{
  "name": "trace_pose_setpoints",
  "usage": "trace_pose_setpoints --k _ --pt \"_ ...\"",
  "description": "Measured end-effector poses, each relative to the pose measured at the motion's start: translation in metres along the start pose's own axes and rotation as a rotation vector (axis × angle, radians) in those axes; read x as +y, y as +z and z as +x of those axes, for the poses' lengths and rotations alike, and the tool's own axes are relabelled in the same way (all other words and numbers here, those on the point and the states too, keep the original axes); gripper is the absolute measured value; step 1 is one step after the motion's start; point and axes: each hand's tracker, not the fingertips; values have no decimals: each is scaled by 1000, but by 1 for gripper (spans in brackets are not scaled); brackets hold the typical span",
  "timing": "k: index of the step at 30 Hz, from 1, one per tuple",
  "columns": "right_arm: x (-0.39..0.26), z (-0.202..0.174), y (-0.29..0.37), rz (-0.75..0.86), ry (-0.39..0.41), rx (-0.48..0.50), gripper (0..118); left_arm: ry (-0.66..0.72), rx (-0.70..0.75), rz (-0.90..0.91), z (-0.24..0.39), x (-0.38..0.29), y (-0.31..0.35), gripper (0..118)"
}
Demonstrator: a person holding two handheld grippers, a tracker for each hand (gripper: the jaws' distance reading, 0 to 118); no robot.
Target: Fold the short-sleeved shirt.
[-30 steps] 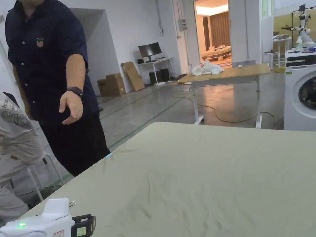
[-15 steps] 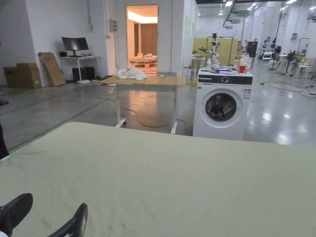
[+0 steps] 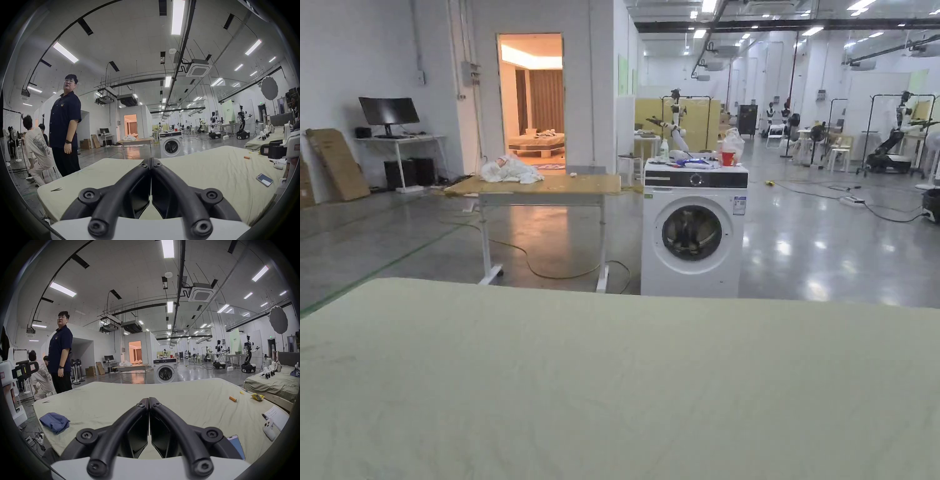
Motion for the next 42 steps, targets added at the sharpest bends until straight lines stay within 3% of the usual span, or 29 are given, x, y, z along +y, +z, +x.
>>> trace_pose_setpoints --k 13,15,18,20,21,22,23,24,26,32,42 --pt "3 5 4 17 -19 -1 0 11 -13 -40 4 0 -5 0" --pt "4 8 4 23 -33 -2 13 20 -18 -40 4 1 -7 2" --pt "4 13 5 33 -54 -6 59 86 -67 -25 0 4 -9 24" --pt "5 13 5 37 -48 -17 70 100 -66 -25 -1 5 -10 47" --pt "5 13 6 41 -39 -21 72 99 -55 -24 -1 4 -11 69" --pt "5 13 6 45 -31 -20 75 96 -42 -24 0 5 -12 83" --pt "5 13 6 45 -25 -17 83 92 -34 -23 1 4 -12 96" --pt "5 12 5 41 -16 -15 100 93 -30 -23 0 4 -13 105" --pt "5 10 3 38 -2 -6 118 113 -45 -26 -2 6 -13 106" --pt "5 4 -1 46 3 6 118 108 -33 -34 -2 6 -16 117" --pt "6 5 -3 35 2 -14 118 93 -23 -54 -4 2 -16 117"
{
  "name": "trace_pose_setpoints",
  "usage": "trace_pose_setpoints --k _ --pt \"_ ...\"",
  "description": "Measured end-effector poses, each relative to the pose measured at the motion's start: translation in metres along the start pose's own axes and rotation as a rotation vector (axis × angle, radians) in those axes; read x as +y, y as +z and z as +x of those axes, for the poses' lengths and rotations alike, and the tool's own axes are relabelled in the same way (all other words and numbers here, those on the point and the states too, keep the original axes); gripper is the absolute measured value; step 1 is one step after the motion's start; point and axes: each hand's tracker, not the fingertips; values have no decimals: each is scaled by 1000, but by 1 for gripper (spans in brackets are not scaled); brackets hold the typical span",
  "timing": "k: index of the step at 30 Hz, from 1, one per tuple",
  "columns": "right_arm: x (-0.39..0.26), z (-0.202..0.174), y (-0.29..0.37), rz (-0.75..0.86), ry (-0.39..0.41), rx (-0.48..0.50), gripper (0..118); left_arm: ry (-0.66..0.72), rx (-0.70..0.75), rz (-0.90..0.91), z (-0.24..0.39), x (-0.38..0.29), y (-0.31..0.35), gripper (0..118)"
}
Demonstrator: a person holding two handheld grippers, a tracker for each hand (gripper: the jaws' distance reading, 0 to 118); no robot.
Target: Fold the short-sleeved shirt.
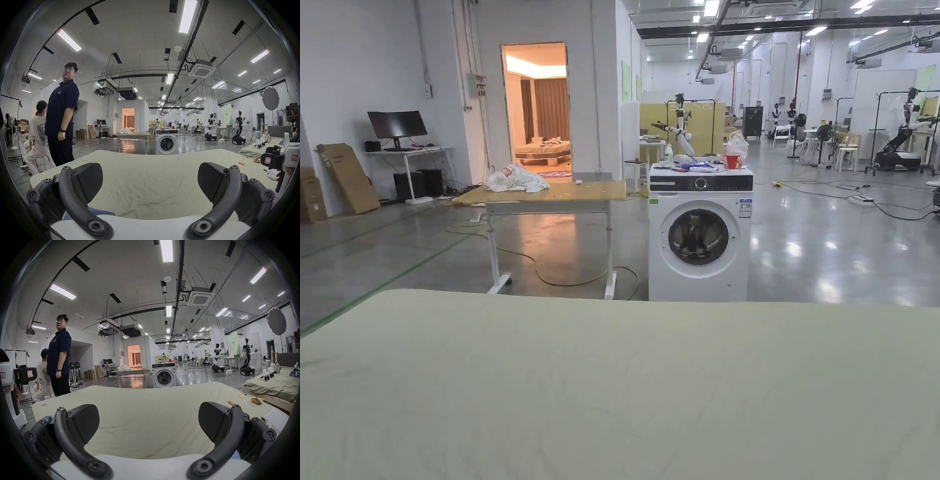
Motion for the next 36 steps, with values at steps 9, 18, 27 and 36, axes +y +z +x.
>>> trace_pose_setpoints --k 9,18,27,36 --pt "-1 2 -2 -19 -47 -54 118 -10 1 -27 2 -3 0 117" --pt "28 -8 -5 -190 -248 -233 118 17 9 -51 -1 -4 -4 117" --pt "39 -24 0 -208 -304 -188 118 25 -21 -52 3 -3 -6 117" --pt "32 -18 -13 -237 -315 -221 118 4 -32 -67 4 -8 -5 117"
